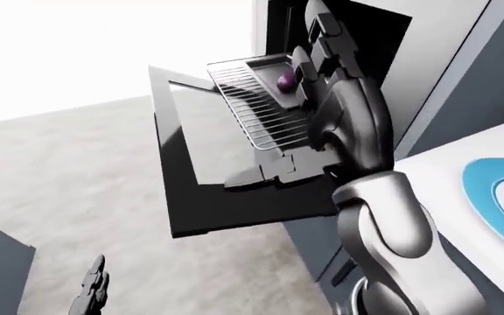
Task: Pick the eggplant from the oven and place it on the plate on the counter.
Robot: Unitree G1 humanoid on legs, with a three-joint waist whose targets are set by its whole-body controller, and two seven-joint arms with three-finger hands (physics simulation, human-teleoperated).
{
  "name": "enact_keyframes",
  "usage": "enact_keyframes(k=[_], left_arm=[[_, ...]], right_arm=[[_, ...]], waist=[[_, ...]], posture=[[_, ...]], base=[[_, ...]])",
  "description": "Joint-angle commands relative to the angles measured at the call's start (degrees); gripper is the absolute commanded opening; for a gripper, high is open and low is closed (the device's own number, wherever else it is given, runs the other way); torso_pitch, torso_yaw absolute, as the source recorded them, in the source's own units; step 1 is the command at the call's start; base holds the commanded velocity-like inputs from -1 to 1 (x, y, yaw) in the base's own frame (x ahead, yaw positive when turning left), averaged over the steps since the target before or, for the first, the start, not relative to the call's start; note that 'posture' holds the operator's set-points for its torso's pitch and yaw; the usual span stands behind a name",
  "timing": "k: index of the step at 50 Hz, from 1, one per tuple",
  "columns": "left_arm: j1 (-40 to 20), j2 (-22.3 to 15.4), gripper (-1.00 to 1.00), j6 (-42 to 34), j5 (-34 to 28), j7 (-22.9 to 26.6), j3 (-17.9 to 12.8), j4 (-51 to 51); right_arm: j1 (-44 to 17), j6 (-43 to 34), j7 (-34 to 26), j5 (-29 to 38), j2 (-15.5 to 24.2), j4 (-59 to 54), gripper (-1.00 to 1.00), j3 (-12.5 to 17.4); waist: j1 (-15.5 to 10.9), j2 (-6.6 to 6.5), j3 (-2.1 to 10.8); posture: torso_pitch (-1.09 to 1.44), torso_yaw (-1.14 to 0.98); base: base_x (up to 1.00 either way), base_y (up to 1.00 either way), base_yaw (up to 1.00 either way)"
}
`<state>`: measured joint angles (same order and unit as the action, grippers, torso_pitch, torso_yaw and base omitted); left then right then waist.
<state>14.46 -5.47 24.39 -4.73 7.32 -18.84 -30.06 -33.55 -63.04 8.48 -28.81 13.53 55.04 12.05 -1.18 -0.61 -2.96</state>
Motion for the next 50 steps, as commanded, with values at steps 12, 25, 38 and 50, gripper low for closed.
enact_keyframes(k=[12, 25, 38, 50], left_arm=[[-7.8, -8.31, 1.0, 30.64, 4.74, -6.63, 6.89, -34.65], [-4.32, -6.84, 1.0, 20.41, 4.8, -6.8, 4.13, -21.35], [-6.18, -7.64, 1.0, 26.63, 6.67, -6.53, 4.91, -30.24], [-7.25, -8.42, 1.0, 27.64, 8.54, -6.52, 6.18, -32.75]], right_arm=[[-2.55, 2.47, 9.33, -12.19, 3.73, 1.68, 1.0, 3.2], [-3.66, 3.0, 13.78, -17.65, 6.72, 0.81, 1.0, 2.84], [-2.31, 5.16, 11.01, -12.47, 6.32, 1.63, 1.0, 0.06], [-2.54, 3.17, 6.03, -7.38, 2.85, 2.25, 1.0, -0.36]], waist=[[0.12, 2.37, -1.07], [0.59, -0.59, 1.97], [0.6, 6.74, 1.04], [0.87, 1.72, 1.23]], posture=[[0.0, 0.0], [0.0, 0.0], [0.0, 0.0], [0.0, 0.0]], base=[[0.03, 0.0, 0.0], [0.0, -0.06, 0.0], [0.0, -0.38, 0.0], [0.0, 0.0, 0.74]])
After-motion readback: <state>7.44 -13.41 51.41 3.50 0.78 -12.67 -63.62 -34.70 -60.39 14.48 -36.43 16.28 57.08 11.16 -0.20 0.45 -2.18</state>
